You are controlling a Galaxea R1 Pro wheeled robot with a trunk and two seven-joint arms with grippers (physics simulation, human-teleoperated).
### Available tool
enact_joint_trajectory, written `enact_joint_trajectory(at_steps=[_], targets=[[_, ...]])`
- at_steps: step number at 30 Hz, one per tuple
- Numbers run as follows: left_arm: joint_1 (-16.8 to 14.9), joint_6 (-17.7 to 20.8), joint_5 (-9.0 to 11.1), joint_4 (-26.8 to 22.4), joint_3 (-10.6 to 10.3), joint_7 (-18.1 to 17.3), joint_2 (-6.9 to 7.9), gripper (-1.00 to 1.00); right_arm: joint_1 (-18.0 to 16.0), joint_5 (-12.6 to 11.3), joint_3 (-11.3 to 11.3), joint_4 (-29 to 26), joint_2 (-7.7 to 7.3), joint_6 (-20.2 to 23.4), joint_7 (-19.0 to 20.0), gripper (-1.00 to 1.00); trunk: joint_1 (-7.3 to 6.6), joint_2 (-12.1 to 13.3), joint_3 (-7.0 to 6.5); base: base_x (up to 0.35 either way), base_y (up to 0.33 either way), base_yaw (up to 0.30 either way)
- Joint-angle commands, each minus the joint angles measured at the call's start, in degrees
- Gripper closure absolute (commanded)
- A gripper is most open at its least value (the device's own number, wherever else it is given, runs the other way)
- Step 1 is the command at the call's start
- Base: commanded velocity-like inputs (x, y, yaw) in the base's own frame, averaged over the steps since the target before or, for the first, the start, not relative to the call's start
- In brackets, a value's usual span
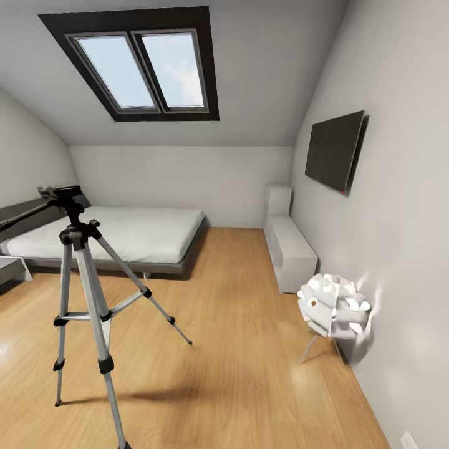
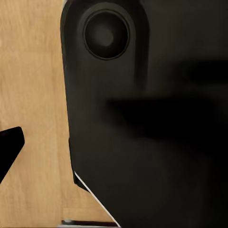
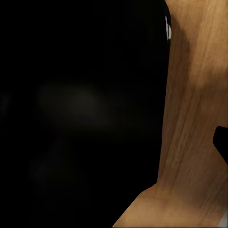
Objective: Attach the digital camera to the camera tripod in the bedroom.
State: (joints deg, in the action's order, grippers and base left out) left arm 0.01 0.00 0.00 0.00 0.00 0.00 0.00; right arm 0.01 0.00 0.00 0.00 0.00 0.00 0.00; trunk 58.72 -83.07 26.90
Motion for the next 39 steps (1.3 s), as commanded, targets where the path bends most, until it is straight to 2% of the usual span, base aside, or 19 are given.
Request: enact_joint_trajectory(at_steps=[1,8,11,18,30,39], targets=[[0.0,0.0,0.0,0.0,0.0,0.0,0.00,-1.00,0.0,0.0,0.0,0.0,0.00,0.0,0.0,-1.00,0.00,0.0,0.03,0.000,0.000,0.000],[-0.1,-0.4,0.5,-0.3,0.7,-0.1,-0.58,-1.00,-0.3,0.6,0.2,0.0,-0.21,-0.1,0.1,-1.00,0.00,0.0,0.03,0.000,0.000,0.000],[-0.1,-1.3,1.4,-1.3,1.5,-0.1,-0.95,-1.00,-0.3,0.8,0.3,0.0,-0.36,-0.2,0.1,-1.00,0.00,0.0,0.03,0.000,0.000,0.000],[-0.1,-2.3,3.5,-1.9,2.0,-0.1,-1.12,-1.00,-0.3,0.8,0.2,0.0,-0.28,-1.1,-0.1,-1.00,0.00,0.0,0.03,0.000,0.000,0.000],[-0.1,-2.5,3.7,-2.0,2.0,-0.1,-1.14,-1.00,-0.3,0.9,0.4,0.0,0.00,-1.6,-0.4,-1.00,0.00,0.0,0.02,0.000,0.000,0.011],[-0.1,-2.5,3.7,-2.0,2.0,-0.1,-1.22,-1.00,-0.3,0.9,0.4,0.0,-0.14,-1.7,-0.5,-1.00,0.00,0.0,-0.17,0.000,0.000,0.207]])
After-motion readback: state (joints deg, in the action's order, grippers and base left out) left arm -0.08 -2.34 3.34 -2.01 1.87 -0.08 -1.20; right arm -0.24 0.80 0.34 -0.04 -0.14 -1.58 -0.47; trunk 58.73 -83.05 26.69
